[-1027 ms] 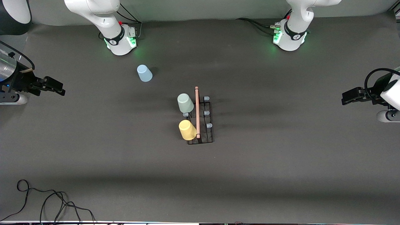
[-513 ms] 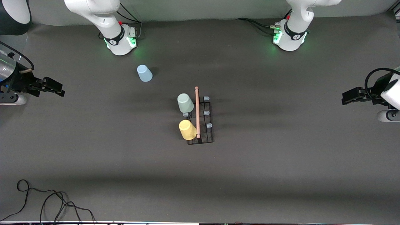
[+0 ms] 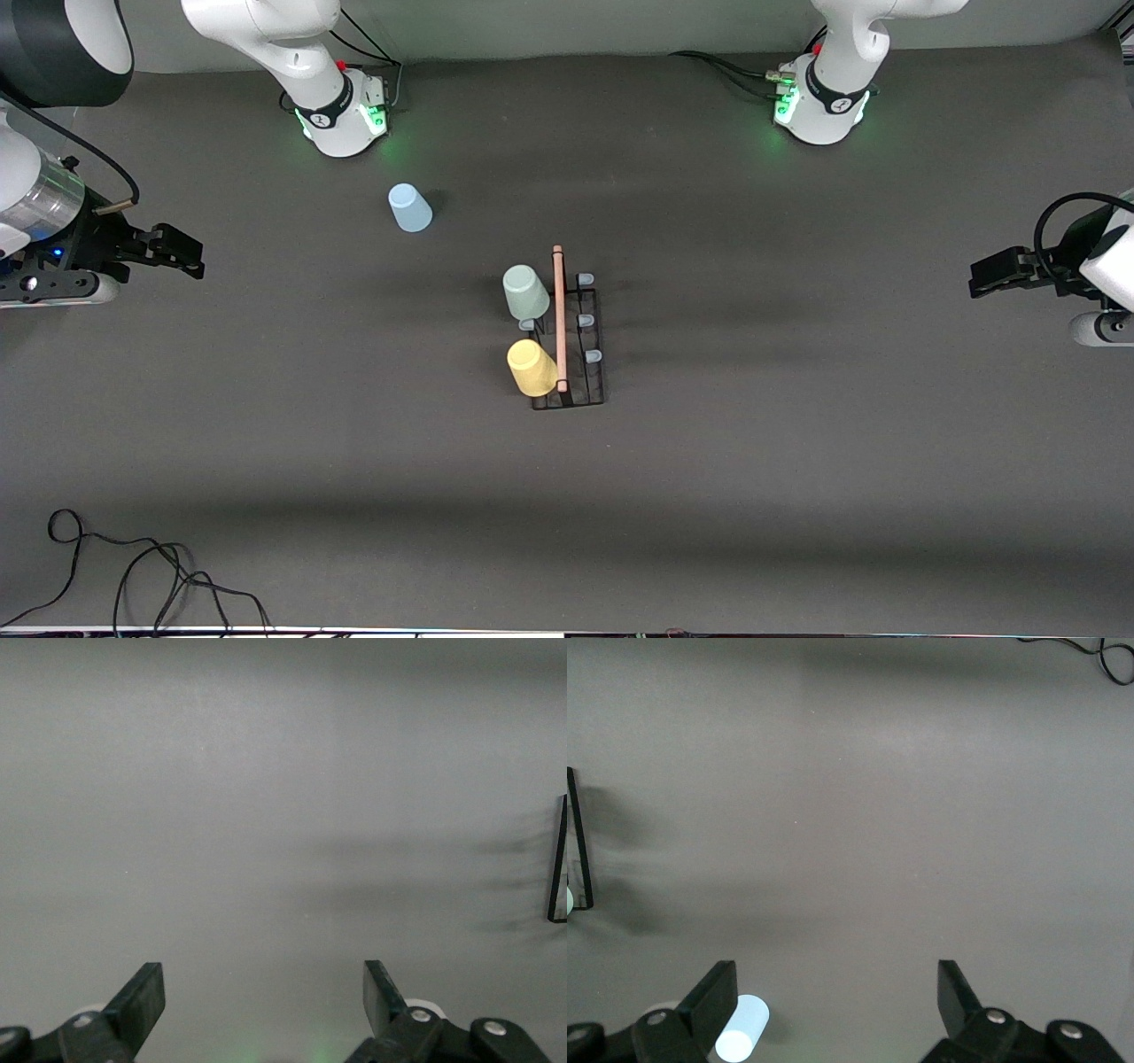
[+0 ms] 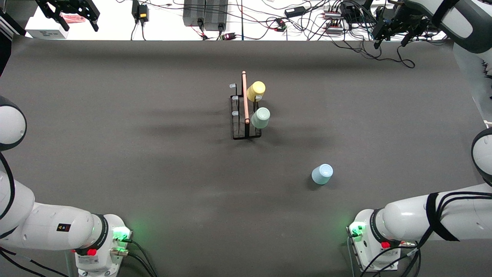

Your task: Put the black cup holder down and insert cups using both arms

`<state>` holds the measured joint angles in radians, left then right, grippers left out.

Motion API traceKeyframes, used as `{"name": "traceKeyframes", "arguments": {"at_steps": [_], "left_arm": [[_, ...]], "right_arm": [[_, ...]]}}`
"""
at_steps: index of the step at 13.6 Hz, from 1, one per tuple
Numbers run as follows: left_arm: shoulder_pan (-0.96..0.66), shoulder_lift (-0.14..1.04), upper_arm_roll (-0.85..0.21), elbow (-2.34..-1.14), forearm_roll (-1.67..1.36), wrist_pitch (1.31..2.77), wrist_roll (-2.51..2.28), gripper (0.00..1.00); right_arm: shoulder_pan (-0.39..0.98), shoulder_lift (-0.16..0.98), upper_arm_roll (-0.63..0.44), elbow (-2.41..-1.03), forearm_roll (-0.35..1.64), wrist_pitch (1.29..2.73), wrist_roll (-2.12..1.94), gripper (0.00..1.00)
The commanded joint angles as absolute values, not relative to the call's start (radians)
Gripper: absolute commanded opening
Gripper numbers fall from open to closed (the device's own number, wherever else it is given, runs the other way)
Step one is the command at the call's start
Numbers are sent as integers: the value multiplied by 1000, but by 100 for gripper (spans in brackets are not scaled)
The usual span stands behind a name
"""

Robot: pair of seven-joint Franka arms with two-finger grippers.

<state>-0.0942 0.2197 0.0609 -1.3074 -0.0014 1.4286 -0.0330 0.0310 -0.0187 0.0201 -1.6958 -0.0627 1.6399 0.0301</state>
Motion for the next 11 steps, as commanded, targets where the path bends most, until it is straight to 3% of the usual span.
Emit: {"name": "traceKeyframes", "arguments": {"at_steps": [1,5,11], "left_arm": [[-97,198,66,-1322,-12,1437,-43,100],[-98,199,66,-1322,-12,1436,-43,100],[-97,198,66,-1321,-12,1431,-43,100]], "right_arm": [[32,-11,-18,-1672,-80,1620,28,100],[34,-23,-90,-1683,3,1626,9,100],[41,-21,-92,-1681,3,1629,6,100]]}}
